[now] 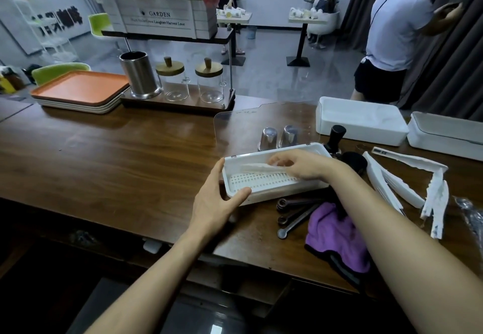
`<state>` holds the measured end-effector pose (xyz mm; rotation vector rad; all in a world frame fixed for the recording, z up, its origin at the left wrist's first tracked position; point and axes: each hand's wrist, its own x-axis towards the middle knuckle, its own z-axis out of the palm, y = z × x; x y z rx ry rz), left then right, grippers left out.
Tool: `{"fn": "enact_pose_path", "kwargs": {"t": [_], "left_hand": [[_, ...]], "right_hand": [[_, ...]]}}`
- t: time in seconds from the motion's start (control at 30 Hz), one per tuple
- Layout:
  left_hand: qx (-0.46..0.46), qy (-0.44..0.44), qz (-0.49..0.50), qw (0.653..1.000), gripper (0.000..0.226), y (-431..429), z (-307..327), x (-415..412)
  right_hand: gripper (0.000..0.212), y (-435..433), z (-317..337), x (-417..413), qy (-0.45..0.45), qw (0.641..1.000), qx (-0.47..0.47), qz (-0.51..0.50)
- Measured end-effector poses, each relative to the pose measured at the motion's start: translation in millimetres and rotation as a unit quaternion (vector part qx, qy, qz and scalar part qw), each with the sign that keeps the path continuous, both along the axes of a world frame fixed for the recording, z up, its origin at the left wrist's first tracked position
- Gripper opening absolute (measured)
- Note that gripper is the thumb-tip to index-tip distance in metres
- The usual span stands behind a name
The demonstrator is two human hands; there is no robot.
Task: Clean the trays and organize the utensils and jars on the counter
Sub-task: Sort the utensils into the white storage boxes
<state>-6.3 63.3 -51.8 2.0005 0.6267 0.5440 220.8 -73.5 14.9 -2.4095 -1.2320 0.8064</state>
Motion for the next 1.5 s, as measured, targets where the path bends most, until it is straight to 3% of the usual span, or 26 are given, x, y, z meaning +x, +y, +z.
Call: {"fn": "enact_pose_path", "kwargs": {"t": [0.2,0.43,0.63,0.8,0.93,1.13,1.33,1.5], "left_hand": [[-0.006,0.003,-0.004,1.0,0.091,0,0,0],[0.0,0.014,-0.016,1.0,0.097,1,-1,-2],[0.016,0.024,-0.027,0.999,0.097,2,-2,-2],[0.018,0.034,-0.026,0.999,0.097,0,0,-2],[0.023,0.039,-0.016,0.999,0.095,-3,1,-2],[0.024,0.045,-0.009,0.999,0.096,-7,1,-1],[0.02,0.042,-0.01,0.999,0.091,-7,2,-2],[0.018,0.038,-0.01,0.999,0.092,-6,2,-1]], "right_hand": [[0.041,-19,2,-21,-0.061,0.987,0.111,-0.097],[0.035,-99,-5,-26,-0.125,0.924,0.246,-0.265],[0.034,-168,-28,-14,-0.186,0.89,0.191,-0.369],[0.039,-197,-47,-3,-0.239,0.879,0.105,-0.4],[0.056,-214,-51,-8,-0.237,0.865,0.051,-0.438],[0.083,-220,-56,-10,-0.176,0.876,0.04,-0.448],[0.105,-215,-60,-4,-0.185,0.856,0.029,-0.482],[0.103,-214,-57,-4,-0.213,0.847,0.03,-0.486]]}}
